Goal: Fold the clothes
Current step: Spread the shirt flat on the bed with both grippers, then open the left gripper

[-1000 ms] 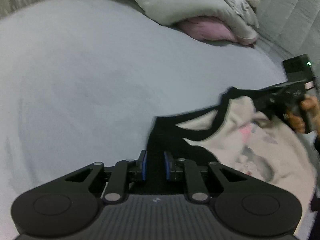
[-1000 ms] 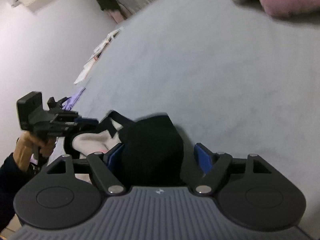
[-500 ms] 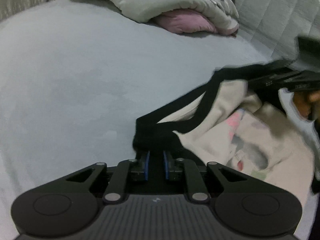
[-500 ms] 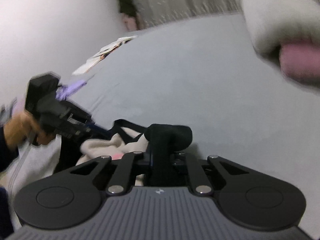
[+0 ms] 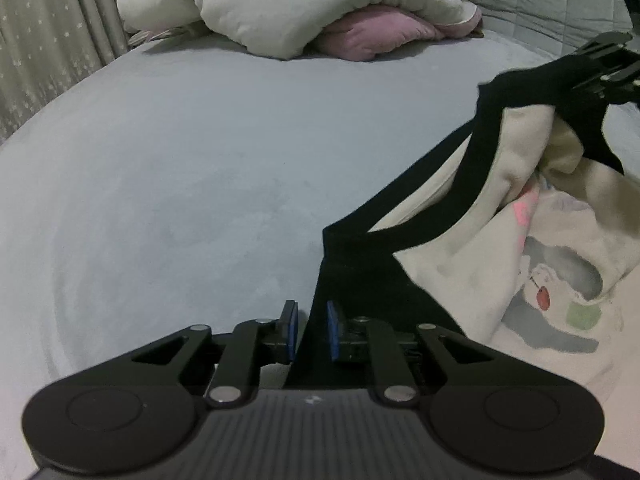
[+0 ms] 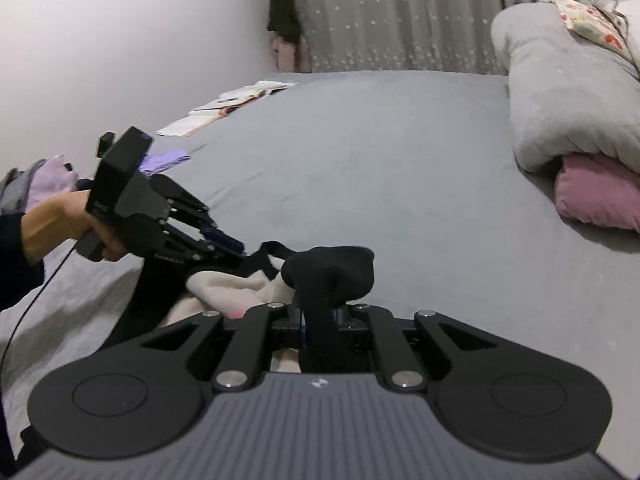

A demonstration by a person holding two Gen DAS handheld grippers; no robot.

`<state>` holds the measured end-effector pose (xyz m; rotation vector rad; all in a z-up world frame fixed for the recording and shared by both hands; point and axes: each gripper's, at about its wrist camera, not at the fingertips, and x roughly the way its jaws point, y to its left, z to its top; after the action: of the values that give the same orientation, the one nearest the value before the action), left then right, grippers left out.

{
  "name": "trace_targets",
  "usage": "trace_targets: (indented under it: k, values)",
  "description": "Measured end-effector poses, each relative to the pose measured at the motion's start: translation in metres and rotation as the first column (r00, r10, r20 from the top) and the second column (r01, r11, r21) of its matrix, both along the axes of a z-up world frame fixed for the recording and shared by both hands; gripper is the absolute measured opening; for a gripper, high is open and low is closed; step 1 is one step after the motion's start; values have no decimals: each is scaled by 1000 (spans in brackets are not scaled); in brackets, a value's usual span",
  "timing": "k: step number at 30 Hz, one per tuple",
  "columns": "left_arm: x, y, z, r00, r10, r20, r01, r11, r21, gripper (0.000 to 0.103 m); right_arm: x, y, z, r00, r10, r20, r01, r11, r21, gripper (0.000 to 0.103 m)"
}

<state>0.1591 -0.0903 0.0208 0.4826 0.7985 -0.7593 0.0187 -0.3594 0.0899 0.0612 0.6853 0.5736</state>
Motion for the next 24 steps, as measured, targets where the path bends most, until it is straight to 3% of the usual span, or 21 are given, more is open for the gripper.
trace_targets:
  k: [7,9,11,13,14,18,22,24]
  values:
    - [6,-2,-3,998,-50,-28,49,997,-58,17,-2,-4,-8,998,33,-55,-26,993,113,18]
    - [11,-1,-6,998,-54,-40,51,996,-75,26,-1,-2,-9,996,50,-69,-39,989,145,20]
    - [16,0,-8,999,-39,-25,37,996,-76,53,-1,1,-11,996,54,-77,-42,987,155,24]
    - [18,1,-10,1000,-16,-23,15,997,-77,73,0,2,-13,995,47,-86,-34,988,154,25]
    - [21,0,-11,999,0,-34,-3,997,-79,77,0,2,-14,995,44,-89,-30,988,155,25]
    - [18,-7,-9,999,-31,-42,27,996,-82,77,2,1,-16,994,42,-104,-23,984,177,30]
    - [19,-4,-4,989,-98,-108,79,982,-170,43,-1,3,-15,993,57,-105,-36,980,196,31]
    - [18,-3,-6,987,-108,-118,86,981,-175,39,-3,5,-13,993,68,-99,-47,979,200,32]
